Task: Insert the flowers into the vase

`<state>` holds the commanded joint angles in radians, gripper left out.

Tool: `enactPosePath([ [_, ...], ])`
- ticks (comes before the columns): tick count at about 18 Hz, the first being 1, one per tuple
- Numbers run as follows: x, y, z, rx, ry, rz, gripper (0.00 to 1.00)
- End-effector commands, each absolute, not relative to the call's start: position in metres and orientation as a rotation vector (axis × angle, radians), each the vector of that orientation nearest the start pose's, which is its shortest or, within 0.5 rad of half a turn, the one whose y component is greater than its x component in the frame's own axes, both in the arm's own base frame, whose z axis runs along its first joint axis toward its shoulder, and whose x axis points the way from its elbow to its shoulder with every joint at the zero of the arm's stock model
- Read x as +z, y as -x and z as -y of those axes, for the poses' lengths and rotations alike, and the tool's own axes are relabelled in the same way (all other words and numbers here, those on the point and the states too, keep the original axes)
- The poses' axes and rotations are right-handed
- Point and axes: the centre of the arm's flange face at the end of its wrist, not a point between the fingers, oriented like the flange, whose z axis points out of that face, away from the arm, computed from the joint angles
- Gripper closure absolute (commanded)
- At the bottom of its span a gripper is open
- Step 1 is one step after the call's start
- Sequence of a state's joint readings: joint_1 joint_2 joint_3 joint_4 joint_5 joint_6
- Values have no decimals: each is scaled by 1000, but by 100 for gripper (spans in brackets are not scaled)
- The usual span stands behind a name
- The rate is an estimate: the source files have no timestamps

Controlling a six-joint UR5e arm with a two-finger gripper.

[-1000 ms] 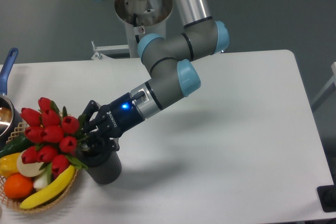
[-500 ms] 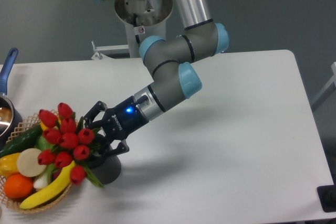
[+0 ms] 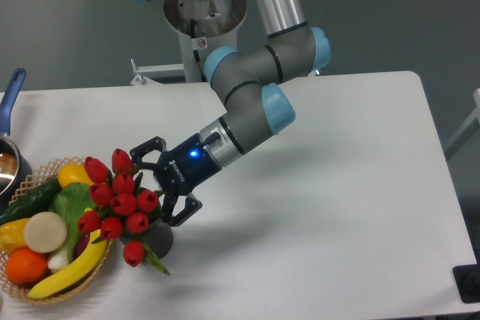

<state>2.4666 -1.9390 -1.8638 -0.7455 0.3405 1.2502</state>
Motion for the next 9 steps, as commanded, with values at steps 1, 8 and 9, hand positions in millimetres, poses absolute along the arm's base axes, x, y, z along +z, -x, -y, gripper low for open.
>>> enactPosePath([
  [1,305,303,-526,-511,1891,-432,0],
  [8,332,340,-471,-405,1965,-292,0],
  [9,335,348,-465,-380,1994,-270,0],
])
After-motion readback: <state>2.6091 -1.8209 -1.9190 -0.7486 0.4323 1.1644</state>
